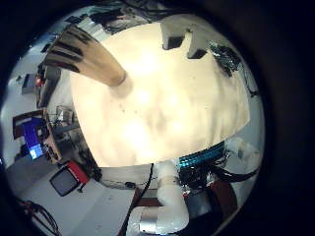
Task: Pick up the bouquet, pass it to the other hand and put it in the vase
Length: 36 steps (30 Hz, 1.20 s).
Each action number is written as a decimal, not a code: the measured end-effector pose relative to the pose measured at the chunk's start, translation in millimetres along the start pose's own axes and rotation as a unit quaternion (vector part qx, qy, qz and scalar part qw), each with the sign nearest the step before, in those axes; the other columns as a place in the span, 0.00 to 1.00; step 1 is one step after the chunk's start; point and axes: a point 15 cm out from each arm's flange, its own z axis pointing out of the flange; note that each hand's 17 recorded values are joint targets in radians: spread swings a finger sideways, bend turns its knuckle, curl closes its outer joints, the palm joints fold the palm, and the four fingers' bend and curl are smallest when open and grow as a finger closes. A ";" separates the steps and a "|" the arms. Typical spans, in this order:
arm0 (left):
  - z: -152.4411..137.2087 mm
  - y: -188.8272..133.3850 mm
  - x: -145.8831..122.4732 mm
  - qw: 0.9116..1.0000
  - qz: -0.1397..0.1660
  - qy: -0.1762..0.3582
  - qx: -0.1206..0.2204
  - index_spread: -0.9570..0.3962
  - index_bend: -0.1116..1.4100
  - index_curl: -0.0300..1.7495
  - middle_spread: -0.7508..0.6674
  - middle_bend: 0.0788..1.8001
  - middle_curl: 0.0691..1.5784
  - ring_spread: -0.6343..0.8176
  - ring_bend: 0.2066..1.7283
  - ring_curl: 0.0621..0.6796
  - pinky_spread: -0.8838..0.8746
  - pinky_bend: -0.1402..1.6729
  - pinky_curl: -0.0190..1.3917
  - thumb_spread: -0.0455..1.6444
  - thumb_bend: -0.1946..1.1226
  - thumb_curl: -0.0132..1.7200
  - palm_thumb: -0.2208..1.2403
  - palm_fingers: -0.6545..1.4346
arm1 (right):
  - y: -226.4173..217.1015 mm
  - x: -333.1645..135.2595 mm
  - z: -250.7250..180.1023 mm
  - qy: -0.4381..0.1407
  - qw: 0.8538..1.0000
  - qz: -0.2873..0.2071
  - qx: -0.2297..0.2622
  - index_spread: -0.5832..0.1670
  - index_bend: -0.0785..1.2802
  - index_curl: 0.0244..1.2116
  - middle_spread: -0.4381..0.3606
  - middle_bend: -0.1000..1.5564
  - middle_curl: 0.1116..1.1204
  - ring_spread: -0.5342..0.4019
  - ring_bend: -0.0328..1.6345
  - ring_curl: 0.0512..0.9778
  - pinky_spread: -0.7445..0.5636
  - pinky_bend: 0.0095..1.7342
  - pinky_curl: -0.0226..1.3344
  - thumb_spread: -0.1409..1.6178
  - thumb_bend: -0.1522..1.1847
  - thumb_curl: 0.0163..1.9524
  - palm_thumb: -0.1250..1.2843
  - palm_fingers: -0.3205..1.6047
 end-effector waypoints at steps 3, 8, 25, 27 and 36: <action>-0.2 0.4 -0.4 1.000 -0.001 0.000 0.000 0.71 0.16 0.14 0.79 0.12 0.18 0.75 0.32 0.24 0.78 0.30 0.24 0.61 0.13 0.17 0.44 0.33 | 0.0 1.3 2.3 0.000 1.000 0.001 -0.003 0.61 0.20 0.35 0.63 0.39 0.34 0.53 0.53 0.15 0.64 0.30 0.05 0.66 0.09 0.21 0.58 0.43; -0.1 -0.2 -0.4 1.000 0.000 0.000 0.001 0.70 0.16 0.14 0.78 0.13 0.18 0.74 0.33 0.24 0.77 0.30 0.24 0.61 0.13 0.18 0.44 0.33 | 4.3 0.4 4.9 0.003 1.000 0.000 -0.012 0.60 0.20 0.36 0.64 0.40 0.34 0.52 0.54 0.15 0.63 0.29 0.03 0.66 0.10 0.21 0.58 0.46; -3.9 -3.7 -2.5 1.000 -0.006 0.000 0.003 0.70 0.16 0.15 0.75 0.15 0.18 0.73 0.34 0.23 0.77 0.31 0.24 0.61 0.13 0.18 0.44 0.33 | 3.1 -10.6 2.0 0.025 0.999 -0.014 -0.025 0.53 0.23 0.39 0.57 0.43 0.36 0.44 0.57 0.16 0.58 0.32 0.01 0.65 0.10 0.21 0.60 0.54; -3.7 -3.4 -3.8 1.000 -0.007 -0.001 0.002 0.70 0.16 0.15 0.75 0.16 0.18 0.74 0.34 0.23 0.77 0.31 0.24 0.61 0.13 0.18 0.44 0.33 | 3.0 -11.4 1.4 0.025 0.999 -0.015 -0.025 0.47 0.24 0.39 0.50 0.45 0.37 0.37 0.59 0.17 0.48 0.39 0.02 0.64 0.10 0.21 0.61 0.68; -3.7 -4.3 -4.4 1.000 -0.008 0.000 0.002 0.70 0.16 0.15 0.73 0.16 0.18 0.72 0.35 0.23 0.76 0.32 0.24 0.61 0.13 0.18 0.44 0.33 | 12.9 -9.5 -19.7 0.043 0.998 -0.028 -0.022 0.34 0.58 0.58 0.33 0.65 0.50 0.32 0.73 0.37 0.22 0.62 0.18 0.60 0.10 0.24 0.71 0.91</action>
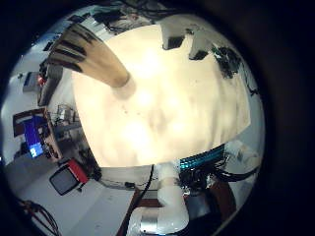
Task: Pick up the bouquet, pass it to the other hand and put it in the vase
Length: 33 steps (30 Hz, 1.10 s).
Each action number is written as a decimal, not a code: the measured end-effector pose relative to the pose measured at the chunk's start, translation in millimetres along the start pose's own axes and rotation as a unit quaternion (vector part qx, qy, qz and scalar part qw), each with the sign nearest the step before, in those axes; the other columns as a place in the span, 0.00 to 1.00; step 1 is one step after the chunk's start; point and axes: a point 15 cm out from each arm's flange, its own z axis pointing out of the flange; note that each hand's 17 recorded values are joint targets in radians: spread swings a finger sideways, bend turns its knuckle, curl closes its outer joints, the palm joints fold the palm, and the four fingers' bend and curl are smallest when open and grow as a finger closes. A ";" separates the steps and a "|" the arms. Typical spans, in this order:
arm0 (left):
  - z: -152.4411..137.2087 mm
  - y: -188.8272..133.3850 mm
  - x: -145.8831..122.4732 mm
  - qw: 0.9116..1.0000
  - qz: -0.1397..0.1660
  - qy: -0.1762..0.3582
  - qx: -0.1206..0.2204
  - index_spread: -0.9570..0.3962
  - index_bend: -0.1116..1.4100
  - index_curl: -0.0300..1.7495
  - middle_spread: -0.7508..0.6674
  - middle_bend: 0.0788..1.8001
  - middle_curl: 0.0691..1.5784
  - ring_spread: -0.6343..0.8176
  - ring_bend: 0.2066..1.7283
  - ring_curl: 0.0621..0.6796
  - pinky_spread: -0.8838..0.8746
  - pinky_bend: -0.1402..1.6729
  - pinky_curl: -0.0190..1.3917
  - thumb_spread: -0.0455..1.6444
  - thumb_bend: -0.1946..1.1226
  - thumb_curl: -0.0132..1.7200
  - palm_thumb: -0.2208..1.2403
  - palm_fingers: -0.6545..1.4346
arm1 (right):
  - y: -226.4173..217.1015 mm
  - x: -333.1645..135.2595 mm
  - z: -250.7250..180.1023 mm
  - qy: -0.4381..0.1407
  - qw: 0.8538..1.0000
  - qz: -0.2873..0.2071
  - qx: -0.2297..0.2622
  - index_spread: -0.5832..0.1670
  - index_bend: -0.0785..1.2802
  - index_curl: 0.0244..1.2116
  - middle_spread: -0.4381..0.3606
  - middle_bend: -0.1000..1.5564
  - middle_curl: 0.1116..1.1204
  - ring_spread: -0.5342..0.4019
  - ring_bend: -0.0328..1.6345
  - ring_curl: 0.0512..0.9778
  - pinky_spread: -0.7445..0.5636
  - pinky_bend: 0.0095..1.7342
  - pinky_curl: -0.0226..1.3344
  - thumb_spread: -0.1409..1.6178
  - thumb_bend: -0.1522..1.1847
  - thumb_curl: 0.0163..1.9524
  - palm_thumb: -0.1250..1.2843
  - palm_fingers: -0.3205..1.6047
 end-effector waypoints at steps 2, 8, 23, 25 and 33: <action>-0.4 0.1 0.0 1.000 0.001 0.000 0.001 0.70 0.16 0.15 0.73 0.16 0.18 0.72 0.34 0.22 0.76 0.32 0.24 0.61 0.13 0.18 0.44 0.33 | 4.8 3.7 -6.8 -0.003 1.000 0.003 -0.003 0.36 0.66 0.62 0.34 0.71 0.54 0.33 0.77 0.41 0.25 0.68 0.22 0.59 0.11 0.26 0.76 0.89; -0.5 -2.6 -0.5 1.000 0.000 0.000 -0.001 0.70 0.16 0.15 0.73 0.17 0.18 0.73 0.35 0.22 0.76 0.32 0.23 0.61 0.13 0.18 0.44 0.33 | 23.1 27.1 -53.8 -0.019 1.000 0.013 0.013 0.41 0.81 0.70 0.35 0.81 0.60 0.36 0.85 0.52 0.36 0.81 0.34 0.56 0.13 0.32 0.91 0.79; 2.2 -8.6 -13.6 1.000 -0.007 0.009 0.000 0.72 0.17 0.16 0.72 0.16 0.18 0.70 0.34 0.21 0.76 0.31 0.23 0.62 0.13 0.18 0.44 0.34 | 125.2 33.3 -189.4 -0.155 0.974 -0.093 0.135 0.46 0.86 0.71 0.38 0.86 0.62 0.37 0.88 0.58 0.42 0.80 0.45 0.38 0.11 0.41 0.96 0.75; 1.7 -9.4 -14.2 1.000 -0.010 0.010 0.001 0.72 0.17 0.16 0.72 0.16 0.17 0.70 0.34 0.21 0.76 0.31 0.23 0.62 0.13 0.18 0.44 0.35 | 137.7 36.0 -199.1 -0.165 0.970 -0.108 0.145 0.46 0.86 0.71 0.39 0.86 0.62 0.38 0.88 0.58 0.42 0.79 0.46 0.35 0.10 0.42 0.95 0.75; -6.8 -12.8 -16.1 0.999 -0.015 0.028 0.016 0.75 0.18 0.17 0.71 0.15 0.17 0.69 0.32 0.19 0.75 0.29 0.22 0.62 0.13 0.18 0.44 0.37 | 176.3 14.9 -218.4 -0.277 0.933 -0.161 0.163 0.47 0.87 0.71 0.39 0.86 0.62 0.38 0.89 0.59 0.42 0.76 0.52 0.28 0.10 0.45 0.94 0.75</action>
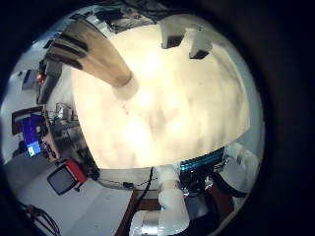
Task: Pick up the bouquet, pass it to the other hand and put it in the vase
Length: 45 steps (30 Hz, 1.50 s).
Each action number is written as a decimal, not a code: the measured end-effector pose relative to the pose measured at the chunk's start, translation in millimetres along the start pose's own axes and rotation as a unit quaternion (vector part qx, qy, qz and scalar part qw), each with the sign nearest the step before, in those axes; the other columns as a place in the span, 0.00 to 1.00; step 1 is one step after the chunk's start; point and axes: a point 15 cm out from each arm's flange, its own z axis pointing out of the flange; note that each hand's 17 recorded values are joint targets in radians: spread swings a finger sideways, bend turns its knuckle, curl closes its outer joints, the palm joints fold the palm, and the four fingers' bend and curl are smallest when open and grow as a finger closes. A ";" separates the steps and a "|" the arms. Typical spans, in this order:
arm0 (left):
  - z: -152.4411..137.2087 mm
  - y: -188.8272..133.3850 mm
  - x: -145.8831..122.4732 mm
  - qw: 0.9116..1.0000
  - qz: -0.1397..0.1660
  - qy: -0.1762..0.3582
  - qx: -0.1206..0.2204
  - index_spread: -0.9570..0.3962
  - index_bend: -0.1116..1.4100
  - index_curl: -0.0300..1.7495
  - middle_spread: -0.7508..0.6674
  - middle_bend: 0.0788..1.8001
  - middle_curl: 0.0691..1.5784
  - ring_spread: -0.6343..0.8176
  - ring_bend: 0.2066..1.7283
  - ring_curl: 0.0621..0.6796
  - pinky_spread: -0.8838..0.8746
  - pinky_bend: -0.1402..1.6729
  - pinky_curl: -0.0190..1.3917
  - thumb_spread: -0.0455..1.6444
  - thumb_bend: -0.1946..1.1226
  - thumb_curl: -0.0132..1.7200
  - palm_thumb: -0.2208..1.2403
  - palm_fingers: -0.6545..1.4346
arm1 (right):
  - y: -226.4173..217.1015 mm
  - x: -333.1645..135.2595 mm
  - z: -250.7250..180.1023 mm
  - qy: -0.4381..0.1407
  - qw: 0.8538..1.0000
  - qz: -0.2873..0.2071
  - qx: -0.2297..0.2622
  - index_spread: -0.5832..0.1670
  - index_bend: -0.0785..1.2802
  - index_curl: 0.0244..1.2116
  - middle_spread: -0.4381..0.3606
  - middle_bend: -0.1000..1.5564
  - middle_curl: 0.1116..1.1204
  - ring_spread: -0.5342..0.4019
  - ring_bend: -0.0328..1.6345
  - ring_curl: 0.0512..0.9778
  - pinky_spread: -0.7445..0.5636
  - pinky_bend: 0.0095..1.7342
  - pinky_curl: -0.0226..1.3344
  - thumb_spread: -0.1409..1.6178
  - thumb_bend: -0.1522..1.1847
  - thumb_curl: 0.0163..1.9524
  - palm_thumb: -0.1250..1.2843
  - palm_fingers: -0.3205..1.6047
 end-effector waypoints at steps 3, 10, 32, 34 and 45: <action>-3.5 -3.6 8.9 0.999 0.010 0.032 0.011 0.77 0.19 0.18 0.71 0.16 0.17 0.69 0.32 0.18 0.75 0.28 0.22 0.62 0.13 0.18 0.44 0.39 | 12.5 -16.3 -8.2 -0.046 0.999 -0.014 -0.002 0.47 0.87 0.71 0.39 0.86 0.62 0.38 0.89 0.59 0.42 0.74 0.54 0.26 0.10 0.45 0.94 0.75; -17.6 -10.8 16.9 0.995 0.015 0.087 0.042 0.78 0.20 0.20 0.66 0.17 0.18 0.66 0.29 0.16 0.71 0.25 0.21 0.62 0.12 0.17 0.40 0.44 | 39.3 -57.1 5.6 -0.173 0.982 -0.068 -0.025 0.48 0.87 0.71 0.40 0.86 0.62 0.38 0.89 0.59 0.41 0.72 0.58 0.23 0.10 0.46 0.94 0.75; -69.7 -36.2 96.8 0.935 0.082 0.315 0.139 0.85 0.17 0.17 0.75 0.13 0.18 0.67 0.34 0.18 0.69 0.25 0.23 0.54 0.12 0.18 0.26 0.41 | 105.3 -154.2 82.8 -0.280 0.902 -0.290 -0.158 0.48 0.88 0.71 0.40 0.86 0.63 0.39 0.90 0.60 0.40 0.65 0.72 0.19 0.10 0.47 0.93 0.75; -76.1 -38.7 100.9 0.924 0.085 0.341 0.152 0.86 0.17 0.17 0.75 0.13 0.18 0.67 0.34 0.18 0.69 0.25 0.23 0.52 0.12 0.18 0.27 0.41 | 111.2 -161.2 88.2 -0.285 0.896 -0.296 -0.169 0.49 0.88 0.71 0.40 0.86 0.63 0.39 0.89 0.60 0.40 0.64 0.73 0.19 0.10 0.47 0.93 0.75; -106.6 -33.3 123.2 0.864 0.105 0.462 0.172 0.87 0.18 0.16 0.67 0.23 0.20 0.66 0.36 0.16 0.66 0.25 0.22 0.49 0.12 0.20 0.31 0.45 | 127.1 -163.9 110.3 -0.300 0.889 -0.284 -0.198 0.50 0.89 0.72 0.40 0.86 0.64 0.39 0.89 0.60 0.39 0.61 0.79 0.19 0.10 0.48 0.92 0.75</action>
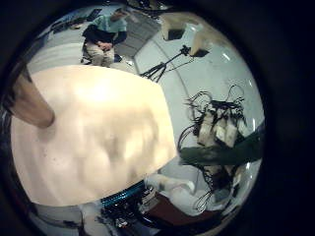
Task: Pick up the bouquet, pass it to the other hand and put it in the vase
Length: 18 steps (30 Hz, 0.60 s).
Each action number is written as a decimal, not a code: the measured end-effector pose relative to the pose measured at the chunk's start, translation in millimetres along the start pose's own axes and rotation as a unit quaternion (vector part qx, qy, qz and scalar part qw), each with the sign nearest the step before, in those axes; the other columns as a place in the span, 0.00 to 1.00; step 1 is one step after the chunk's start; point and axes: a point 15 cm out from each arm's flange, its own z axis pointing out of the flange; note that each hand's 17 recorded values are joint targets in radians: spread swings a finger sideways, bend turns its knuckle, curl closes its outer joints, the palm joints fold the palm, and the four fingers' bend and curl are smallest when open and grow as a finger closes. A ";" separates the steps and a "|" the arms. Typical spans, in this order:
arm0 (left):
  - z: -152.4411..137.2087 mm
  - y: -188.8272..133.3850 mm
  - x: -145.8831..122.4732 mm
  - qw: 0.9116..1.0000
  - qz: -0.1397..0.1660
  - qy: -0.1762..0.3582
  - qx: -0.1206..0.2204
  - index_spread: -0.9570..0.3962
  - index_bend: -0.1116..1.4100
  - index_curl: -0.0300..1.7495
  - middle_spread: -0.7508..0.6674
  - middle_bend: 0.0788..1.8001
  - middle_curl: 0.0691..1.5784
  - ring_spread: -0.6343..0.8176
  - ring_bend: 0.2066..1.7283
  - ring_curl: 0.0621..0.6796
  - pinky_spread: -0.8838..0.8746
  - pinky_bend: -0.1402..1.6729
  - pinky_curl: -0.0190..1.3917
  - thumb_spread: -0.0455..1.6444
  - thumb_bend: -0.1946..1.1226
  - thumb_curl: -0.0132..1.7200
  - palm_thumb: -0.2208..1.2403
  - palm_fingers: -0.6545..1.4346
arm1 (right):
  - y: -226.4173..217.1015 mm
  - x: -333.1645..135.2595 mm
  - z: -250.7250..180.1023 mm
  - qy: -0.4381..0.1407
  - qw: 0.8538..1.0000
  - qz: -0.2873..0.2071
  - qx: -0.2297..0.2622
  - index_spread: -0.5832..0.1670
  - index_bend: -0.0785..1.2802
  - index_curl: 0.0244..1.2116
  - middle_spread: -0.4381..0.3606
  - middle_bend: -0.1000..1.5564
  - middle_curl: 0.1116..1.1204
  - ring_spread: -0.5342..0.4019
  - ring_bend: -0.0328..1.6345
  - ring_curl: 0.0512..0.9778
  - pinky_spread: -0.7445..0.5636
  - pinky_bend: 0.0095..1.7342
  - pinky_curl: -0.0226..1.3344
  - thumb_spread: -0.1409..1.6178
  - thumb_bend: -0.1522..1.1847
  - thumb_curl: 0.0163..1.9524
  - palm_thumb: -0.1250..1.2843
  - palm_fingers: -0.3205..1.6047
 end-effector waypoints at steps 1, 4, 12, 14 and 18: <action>0.5 0.6 1.1 1.000 -0.001 0.005 -0.002 0.87 0.18 0.16 0.65 0.24 0.21 0.65 0.36 0.16 0.65 0.25 0.22 0.49 0.12 0.20 0.31 0.45 | -0.1 0.7 0.4 -0.002 1.000 0.003 -0.001 0.50 0.89 0.72 0.40 0.86 0.64 0.39 0.89 0.60 0.39 0.61 0.79 0.19 0.10 0.48 0.92 0.75; 1.6 0.9 3.5 1.000 -0.006 0.021 -0.002 0.84 0.20 0.18 0.52 0.32 0.23 0.59 0.34 0.13 0.61 0.24 0.21 0.49 0.12 0.20 0.33 0.52 | -0.9 0.5 4.2 -0.003 1.000 0.003 -0.005 0.50 0.88 0.72 0.41 0.86 0.64 0.39 0.89 0.60 0.39 0.61 0.80 0.19 0.10 0.48 0.92 0.75; 12.5 1.8 17.5 0.996 -0.029 0.084 -0.020 0.68 0.16 0.17 0.25 0.52 0.34 0.20 0.46 0.21 0.28 0.44 0.27 0.53 0.15 0.21 0.48 0.74 | -8.6 6.5 12.5 0.011 1.000 0.001 -0.006 0.50 0.88 0.72 0.41 0.86 0.64 0.38 0.89 0.61 0.39 0.59 0.83 0.19 0.10 0.48 0.92 0.75; 10.7 -2.5 25.7 0.993 -0.034 0.114 -0.011 0.65 0.16 0.16 0.23 0.53 0.35 0.15 0.51 0.27 0.22 0.50 0.29 0.53 0.15 0.22 0.53 0.78 | -12.7 9.8 11.8 0.022 1.000 -0.001 0.001 0.50 0.88 0.72 0.41 0.86 0.64 0.38 0.89 0.61 0.39 0.59 0.84 0.19 0.10 0.48 0.92 0.75; 1.7 -9.1 32.2 0.988 -0.034 0.147 0.013 0.52 0.20 0.15 0.19 0.55 0.41 0.10 0.68 0.52 0.14 0.65 0.37 0.47 0.19 0.28 0.76 0.86 | -25.0 22.0 5.0 0.052 0.998 0.005 0.027 0.50 0.89 0.72 0.40 0.86 0.64 0.38 0.88 0.61 0.38 0.60 0.85 0.24 0.09 0.47 0.88 0.75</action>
